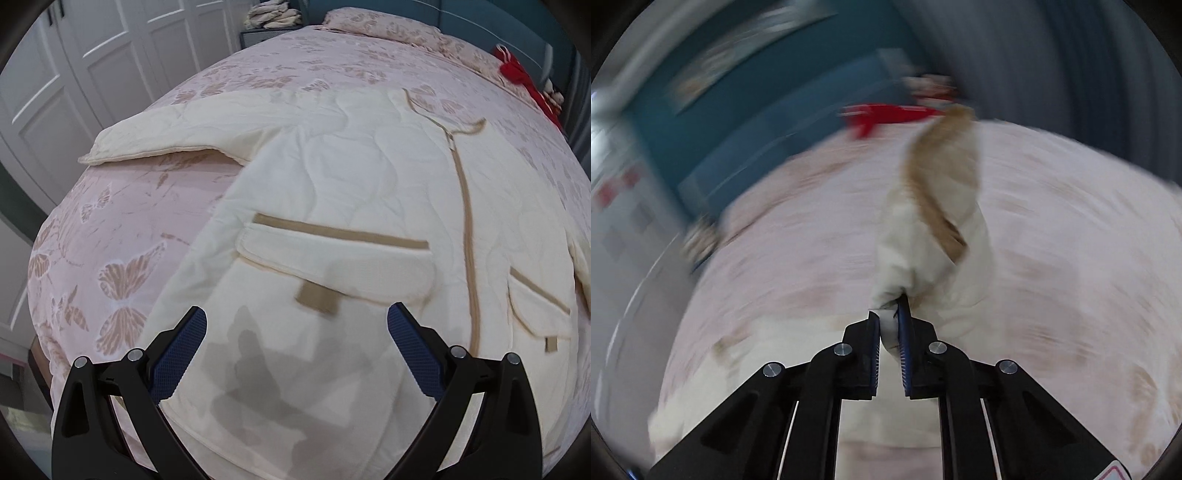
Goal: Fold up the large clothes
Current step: 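Grasp the tan-piped jacket hem with the right tool while the left tool grasps it too, then lift the held hem with both tools and fold it up over the jacket toward the collar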
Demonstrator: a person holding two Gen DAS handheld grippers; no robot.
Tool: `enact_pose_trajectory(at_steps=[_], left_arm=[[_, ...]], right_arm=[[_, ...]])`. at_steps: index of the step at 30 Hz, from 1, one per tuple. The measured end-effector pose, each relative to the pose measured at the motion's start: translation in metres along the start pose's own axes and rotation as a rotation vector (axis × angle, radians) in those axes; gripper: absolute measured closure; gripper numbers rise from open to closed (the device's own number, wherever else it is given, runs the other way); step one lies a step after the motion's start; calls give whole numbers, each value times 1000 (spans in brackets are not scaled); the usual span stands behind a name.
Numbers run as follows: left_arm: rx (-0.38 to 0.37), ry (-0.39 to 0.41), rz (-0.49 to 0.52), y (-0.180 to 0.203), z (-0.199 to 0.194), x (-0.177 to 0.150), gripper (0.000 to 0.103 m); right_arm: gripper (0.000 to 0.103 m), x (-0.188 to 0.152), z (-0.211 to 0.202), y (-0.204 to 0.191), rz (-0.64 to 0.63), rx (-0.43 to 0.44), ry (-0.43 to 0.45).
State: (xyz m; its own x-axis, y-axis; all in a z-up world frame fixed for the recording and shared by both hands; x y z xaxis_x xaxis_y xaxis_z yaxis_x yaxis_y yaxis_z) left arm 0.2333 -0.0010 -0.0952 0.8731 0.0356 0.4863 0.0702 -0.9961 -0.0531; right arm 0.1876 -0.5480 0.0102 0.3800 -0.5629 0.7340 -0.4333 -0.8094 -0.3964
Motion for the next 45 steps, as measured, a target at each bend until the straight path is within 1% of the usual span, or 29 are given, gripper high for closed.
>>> enact_pose_trajectory(at_steps=[1, 3, 4, 5, 7, 10, 11, 12, 13, 14, 15, 16, 17, 19, 22, 24, 27, 28, 29, 30, 32, 34, 35, 37, 40, 42, 43, 44, 45], left_arm=[[-2, 2, -9, -4, 0, 2, 7], [-5, 13, -37, -17, 0, 9, 7], [-9, 18, -48, -23, 0, 12, 7], [-13, 21, -59, -29, 0, 14, 7], [-16, 26, -85, -43, 0, 20, 7], [-39, 29, -133, -63, 2, 29, 7], [-54, 32, -150, -68, 3, 33, 7], [-69, 32, -160, -71, 4, 35, 7], [-102, 30, -179, -75, 6, 40, 7], [-120, 27, -187, -75, 8, 43, 7], [-161, 19, -198, -74, 11, 48, 7], [-185, 13, -204, -72, 13, 50, 7], [-209, 5, -210, -69, 16, 54, 7], [-275, -12, -228, -57, 22, 61, 7], [-367, -58, -254, -27, 39, 71, 7], [-406, -89, -256, -8, 51, 76, 7], [-452, -161, -264, 29, 75, 77, 7], [-449, -172, -266, 35, 79, 77, 11], [-449, -176, -265, 40, 83, 78, 20], [-433, -170, -255, 46, 85, 79, 28], [-412, -155, -218, 50, 86, 83, 67], [-392, -139, -175, 50, 85, 91, 86], [-388, -119, -160, 47, 82, 96, 90], [-352, -63, -131, 36, 74, 109, 93], [-278, 28, -103, 18, 60, 131, 94], [-262, 43, -95, 9, 60, 140, 94], [-248, 47, -88, 7, 62, 142, 94], [-233, 50, -84, 5, 64, 143, 94], [-212, 55, -76, 3, 66, 143, 94]], right_arm=[[93, -5, 5, -51, -91, 71, -18], [93, -23, 17, -122, -212, 162, -60], [94, -38, 25, -159, -267, 216, -94], [94, -54, 34, -189, -310, 258, -125], [94, -89, 53, -241, -387, 310, -185], [94, -141, 82, -291, -451, 361, -292], [91, -168, 97, -309, -492, 372, -353], [91, -186, 106, -317, -519, 373, -394], [85, -206, 113, -322, -541, 369, -436], [76, -218, 117, -326, -551, 365, -464], [70, -230, 116, -326, -555, 366, -484], [60, -237, 108, -326, -552, 374, -486], [54, -240, 100, -320, -540, 383, -481], [53, -238, 86, -299, -511, 369, -467], [53, -231, 62, -250, -425, 291, -446], [52, -223, 53, -210, -329, 228, -437], [52, -203, 46, -152, -203, 129, -400], [52, -199, 46, -141, -185, 105, -390], [52, -192, 46, -125, -156, 72, -376], [52, -187, 47, -114, -133, 59, -367], [52, -177, 55, -89, -70, 28, -354], [52, -172, 65, -74, -12, 26, -351], [52, -169, 73, -65, 43, 35, -352], [52, -162, 82, -56, 111, 77, -349], [52, -154, 96, -60, 132, 93, -333], [53, -152, 108, -68, 117, 101, -345], [58, -151, 116, -75, 98, 94, -354], [71, -151, 118, -77, 85, 85, -360], [78, -150, 121, -82, 69, 70, -361]])
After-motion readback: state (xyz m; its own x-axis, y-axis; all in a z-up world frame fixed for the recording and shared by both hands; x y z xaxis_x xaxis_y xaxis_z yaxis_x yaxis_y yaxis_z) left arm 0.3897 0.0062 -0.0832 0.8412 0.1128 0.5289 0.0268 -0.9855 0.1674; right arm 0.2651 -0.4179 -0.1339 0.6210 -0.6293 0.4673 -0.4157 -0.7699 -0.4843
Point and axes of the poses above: each gripper's, at about its wrist camera, not at the fingertips, and z roughly the way its jaws point, y to its right, x to its top, the point moved 3 cm from there along z, roughly the way its jaws point, and after that the axes turned 1 degree about x, right-handed, at the moved point
